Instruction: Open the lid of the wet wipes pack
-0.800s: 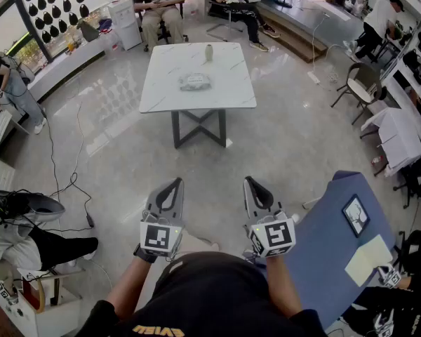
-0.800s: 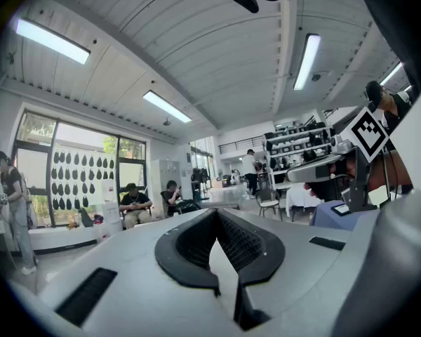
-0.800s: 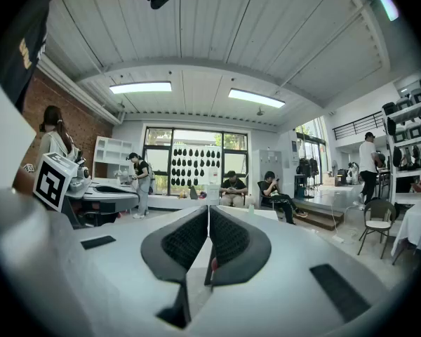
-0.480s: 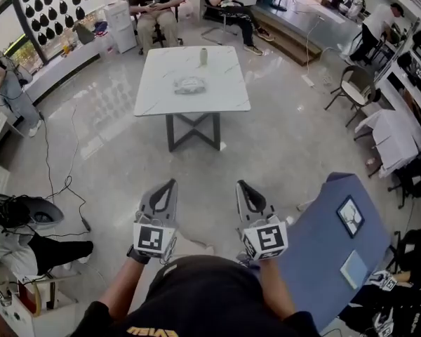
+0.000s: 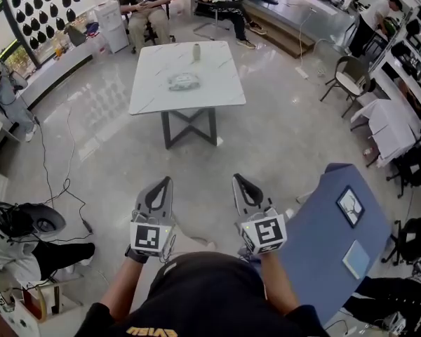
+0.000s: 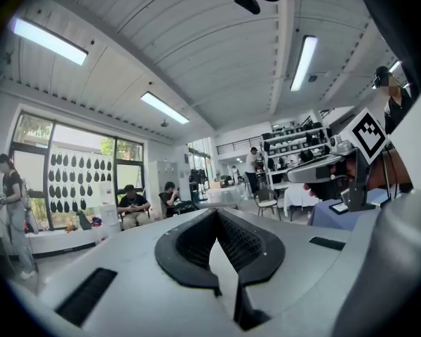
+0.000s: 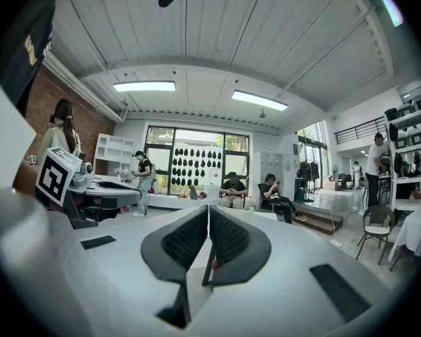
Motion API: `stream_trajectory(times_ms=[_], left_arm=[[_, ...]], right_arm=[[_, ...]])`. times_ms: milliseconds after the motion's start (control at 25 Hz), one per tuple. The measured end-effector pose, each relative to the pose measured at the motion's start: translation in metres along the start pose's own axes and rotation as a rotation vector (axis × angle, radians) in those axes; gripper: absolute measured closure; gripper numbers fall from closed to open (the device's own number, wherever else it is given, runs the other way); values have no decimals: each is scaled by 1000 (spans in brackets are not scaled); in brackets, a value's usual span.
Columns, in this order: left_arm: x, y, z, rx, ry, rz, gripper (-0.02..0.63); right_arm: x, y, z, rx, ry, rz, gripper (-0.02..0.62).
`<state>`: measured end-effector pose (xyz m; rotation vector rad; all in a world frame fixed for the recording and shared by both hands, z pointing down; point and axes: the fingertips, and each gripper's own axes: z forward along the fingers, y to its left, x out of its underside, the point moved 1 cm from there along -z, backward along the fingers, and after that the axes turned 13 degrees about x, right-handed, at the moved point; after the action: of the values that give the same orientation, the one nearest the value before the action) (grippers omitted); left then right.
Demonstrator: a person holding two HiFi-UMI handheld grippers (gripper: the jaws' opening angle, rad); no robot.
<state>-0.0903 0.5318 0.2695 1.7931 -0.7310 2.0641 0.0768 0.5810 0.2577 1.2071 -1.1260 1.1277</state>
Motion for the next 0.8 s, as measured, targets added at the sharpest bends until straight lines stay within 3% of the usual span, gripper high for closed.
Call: stream_trajectory(times_ms=[520, 800], left_arm=[[-3, 3, 3, 5, 6, 18, 589], [-16, -4, 8, 13, -15, 26, 589]], right_arm=[[-7, -9, 1, 31, -25, 13, 572], [-11, -15, -1, 34, -54, 26, 488]])
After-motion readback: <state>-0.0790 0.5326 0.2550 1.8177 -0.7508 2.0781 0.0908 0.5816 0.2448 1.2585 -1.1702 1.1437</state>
